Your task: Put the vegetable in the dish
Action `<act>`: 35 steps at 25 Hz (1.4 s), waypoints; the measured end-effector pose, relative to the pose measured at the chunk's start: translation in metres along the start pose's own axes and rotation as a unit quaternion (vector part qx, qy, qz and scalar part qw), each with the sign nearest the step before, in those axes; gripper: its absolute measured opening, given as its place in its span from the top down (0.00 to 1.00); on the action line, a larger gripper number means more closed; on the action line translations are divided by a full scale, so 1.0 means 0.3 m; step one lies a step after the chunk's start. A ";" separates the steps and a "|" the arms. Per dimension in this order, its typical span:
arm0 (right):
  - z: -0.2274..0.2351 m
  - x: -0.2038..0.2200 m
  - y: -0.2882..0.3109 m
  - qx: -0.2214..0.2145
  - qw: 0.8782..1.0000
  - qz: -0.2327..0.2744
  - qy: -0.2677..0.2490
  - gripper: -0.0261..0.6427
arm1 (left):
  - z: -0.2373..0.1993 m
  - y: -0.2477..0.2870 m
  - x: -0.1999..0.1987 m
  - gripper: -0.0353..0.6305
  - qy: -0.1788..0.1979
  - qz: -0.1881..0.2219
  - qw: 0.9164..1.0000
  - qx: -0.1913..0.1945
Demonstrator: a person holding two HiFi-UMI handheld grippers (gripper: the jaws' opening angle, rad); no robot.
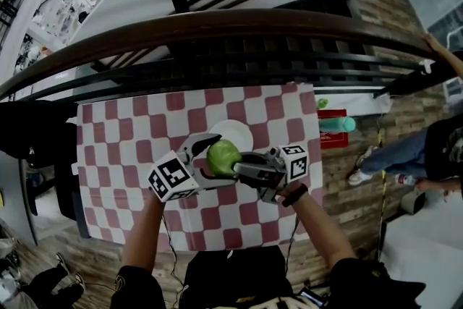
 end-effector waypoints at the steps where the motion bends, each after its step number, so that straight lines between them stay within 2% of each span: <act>1: 0.014 0.004 -0.012 0.020 1.000 -0.014 -0.004 0.81 | -0.007 0.003 0.012 0.18 0.000 -0.010 1.000 -0.005; 3: 0.042 0.007 -0.060 0.067 0.997 -0.039 -0.022 0.76 | -0.019 0.007 0.033 0.18 0.003 -0.030 0.999 -0.017; 5: 0.066 -0.018 -0.133 0.130 0.989 -0.041 -0.058 0.71 | -0.043 0.010 0.061 0.18 0.006 -0.054 0.998 -0.040; 7: 0.072 -0.076 -0.213 0.192 0.975 -0.012 -0.106 0.68 | -0.083 0.024 0.097 0.18 0.009 -0.086 0.993 -0.076; 9: 0.056 -0.130 -0.274 0.227 0.963 0.021 -0.141 0.68 | -0.120 0.058 0.137 0.18 0.011 -0.125 0.986 -0.105; 13: 0.022 -0.155 -0.295 0.258 0.946 0.032 -0.195 0.68 | -0.171 0.150 0.234 0.18 0.009 -0.189 0.972 -0.137; 16: -0.017 -0.141 -0.275 0.253 0.943 0.040 -0.212 0.68 | -0.210 0.215 0.284 0.18 0.012 -0.228 0.960 -0.161; 18: -0.059 -0.154 -0.270 0.234 0.945 0.082 -0.212 0.68 | -0.238 0.246 0.312 0.18 0.006 -0.246 0.953 -0.175; 21: -0.118 -0.187 -0.291 0.212 0.939 0.166 -0.216 0.68 | -0.271 0.281 0.352 0.18 -0.017 -0.263 0.947 -0.183; 24: -0.151 -0.184 -0.298 0.187 0.934 0.228 -0.200 0.68 | -0.286 0.305 0.371 0.18 -0.028 -0.269 0.945 -0.182; 26: -0.150 -0.155 -0.285 0.186 0.937 0.228 -0.190 0.68 | -0.290 0.314 0.373 0.18 -0.022 -0.278 0.943 -0.182; 28: -0.140 -0.122 -0.271 0.204 0.937 0.212 -0.188 0.68 | -0.293 0.313 0.367 0.18 -0.024 -0.277 0.943 -0.185; 30: -0.141 -0.104 -0.248 0.220 0.935 0.202 -0.191 0.68 | -0.300 0.282 0.335 0.18 -0.026 -0.249 0.948 -0.198; 32: -0.150 -0.110 -0.228 0.238 0.929 0.196 -0.205 0.68 | -0.312 0.233 0.253 0.18 -0.013 -0.200 0.955 -0.221; 34: -0.173 -0.127 -0.227 0.272 0.914 0.190 -0.232 0.68 | -0.307 0.184 0.134 0.18 -0.007 -0.138 0.960 -0.245; 35: -0.190 -0.130 -0.231 0.296 0.904 0.183 -0.249 0.68 | -0.290 0.151 0.084 0.18 -0.013 -0.113 0.960 -0.257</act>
Point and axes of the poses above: the fingertips, and each gripper's own axes: y forward along the fingers, z to its right, x out of its underside, the point moved 2 cm from there along -y, backward along the fingers
